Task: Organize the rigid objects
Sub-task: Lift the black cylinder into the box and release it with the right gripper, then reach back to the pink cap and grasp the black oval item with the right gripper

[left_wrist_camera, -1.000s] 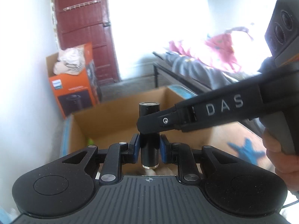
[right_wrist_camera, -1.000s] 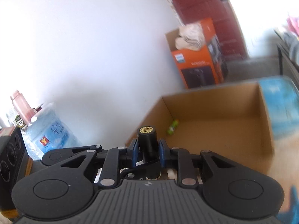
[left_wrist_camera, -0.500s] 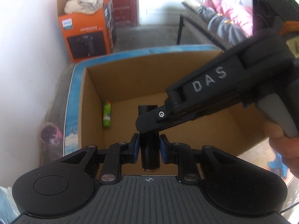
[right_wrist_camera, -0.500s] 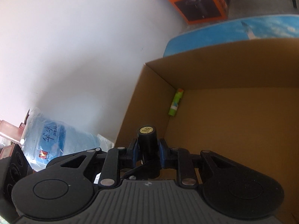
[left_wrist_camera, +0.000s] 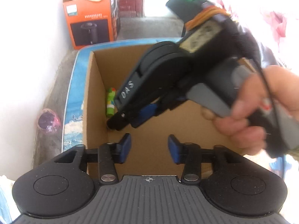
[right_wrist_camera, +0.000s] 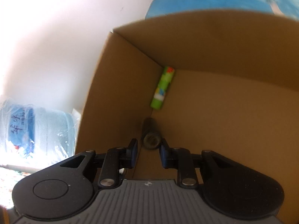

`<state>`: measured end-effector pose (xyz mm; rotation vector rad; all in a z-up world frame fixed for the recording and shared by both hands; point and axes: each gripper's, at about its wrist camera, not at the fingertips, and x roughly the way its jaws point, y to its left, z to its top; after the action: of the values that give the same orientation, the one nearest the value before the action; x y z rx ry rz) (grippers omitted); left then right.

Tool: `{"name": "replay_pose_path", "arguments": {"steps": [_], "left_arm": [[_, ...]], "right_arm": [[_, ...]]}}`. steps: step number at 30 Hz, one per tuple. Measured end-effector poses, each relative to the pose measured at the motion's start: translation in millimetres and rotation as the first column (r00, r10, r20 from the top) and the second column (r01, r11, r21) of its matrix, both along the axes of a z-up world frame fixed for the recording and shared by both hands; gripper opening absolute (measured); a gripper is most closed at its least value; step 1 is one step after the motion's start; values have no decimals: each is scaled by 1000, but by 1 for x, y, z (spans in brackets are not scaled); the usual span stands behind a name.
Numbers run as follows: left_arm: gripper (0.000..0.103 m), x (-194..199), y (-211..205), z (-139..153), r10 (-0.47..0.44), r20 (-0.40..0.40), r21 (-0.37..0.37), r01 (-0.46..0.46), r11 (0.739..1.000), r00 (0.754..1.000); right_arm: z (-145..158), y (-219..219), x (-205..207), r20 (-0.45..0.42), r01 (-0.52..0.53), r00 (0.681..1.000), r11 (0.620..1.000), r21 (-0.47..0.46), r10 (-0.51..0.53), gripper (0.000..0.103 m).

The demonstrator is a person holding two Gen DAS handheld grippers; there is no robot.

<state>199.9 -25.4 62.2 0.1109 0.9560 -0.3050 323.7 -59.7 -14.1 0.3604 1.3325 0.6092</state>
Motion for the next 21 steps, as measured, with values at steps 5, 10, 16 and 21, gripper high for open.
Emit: {"name": "replay_pose_path", "arguments": {"steps": [5,10,16,21], "left_arm": [[63,-32,6,17,-23,97,-30,26,999,995],[75,-65,13,38,-15,190,-96,34,995,982],[87,-107,29,57,9,253,-185,39,982,967],[96,-121,37,55,25,228,-265,37,964,973]], "right_arm": [[24,-17,-6,76,58,995,997,44,-61,55],[60,-53,-34,132,117,982,986,122,-133,56],[105,-107,-100,227,172,947,957,235,-226,58],[133,-150,-180,362,202,878,927,316,-314,69]]}}
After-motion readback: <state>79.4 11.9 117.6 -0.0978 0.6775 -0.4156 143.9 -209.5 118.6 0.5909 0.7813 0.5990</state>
